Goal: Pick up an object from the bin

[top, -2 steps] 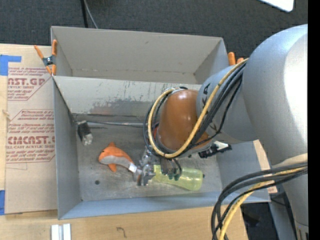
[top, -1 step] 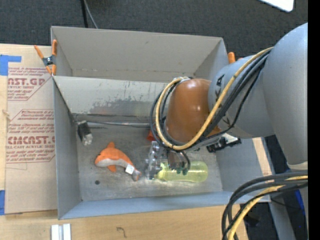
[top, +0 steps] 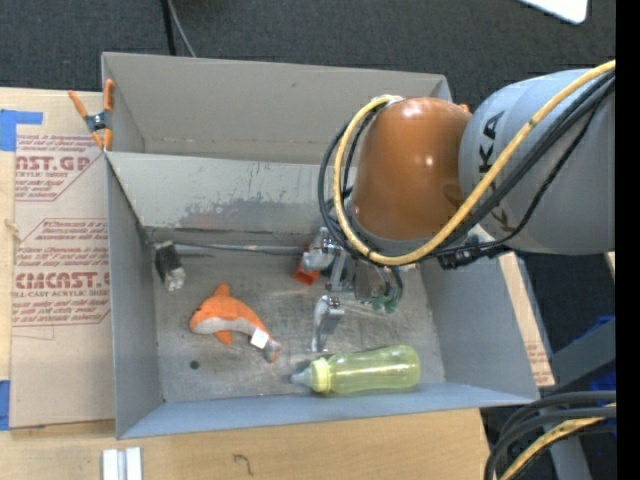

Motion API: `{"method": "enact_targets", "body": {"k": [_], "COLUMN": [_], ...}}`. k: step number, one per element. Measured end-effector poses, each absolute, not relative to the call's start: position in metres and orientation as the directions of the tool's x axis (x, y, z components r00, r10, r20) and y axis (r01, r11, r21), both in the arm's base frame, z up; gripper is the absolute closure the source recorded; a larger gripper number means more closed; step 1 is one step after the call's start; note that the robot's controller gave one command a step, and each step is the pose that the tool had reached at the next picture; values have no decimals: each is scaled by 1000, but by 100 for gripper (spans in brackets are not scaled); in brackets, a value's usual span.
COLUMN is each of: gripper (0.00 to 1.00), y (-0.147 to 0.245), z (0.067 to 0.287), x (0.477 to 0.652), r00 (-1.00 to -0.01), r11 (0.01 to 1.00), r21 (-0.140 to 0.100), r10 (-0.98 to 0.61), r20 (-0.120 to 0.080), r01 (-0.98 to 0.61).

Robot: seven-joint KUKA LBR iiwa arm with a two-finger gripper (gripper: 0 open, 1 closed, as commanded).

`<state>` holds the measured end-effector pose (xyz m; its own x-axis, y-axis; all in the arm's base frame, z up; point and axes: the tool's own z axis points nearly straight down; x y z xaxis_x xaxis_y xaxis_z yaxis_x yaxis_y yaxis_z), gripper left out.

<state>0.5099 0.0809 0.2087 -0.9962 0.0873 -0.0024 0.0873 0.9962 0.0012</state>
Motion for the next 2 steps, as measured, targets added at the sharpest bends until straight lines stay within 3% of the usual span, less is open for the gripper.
{"method": "enact_targets", "body": {"k": [1,2], "gripper": [0,0], "y": [81,83], "z": [208,170], "x": [510,506], "r00": [-996,-1000], "r11": [996,1000], "r21": [1,1], "r10": [87,20], "r20": [-1,-7], "r01": [87,20]}}
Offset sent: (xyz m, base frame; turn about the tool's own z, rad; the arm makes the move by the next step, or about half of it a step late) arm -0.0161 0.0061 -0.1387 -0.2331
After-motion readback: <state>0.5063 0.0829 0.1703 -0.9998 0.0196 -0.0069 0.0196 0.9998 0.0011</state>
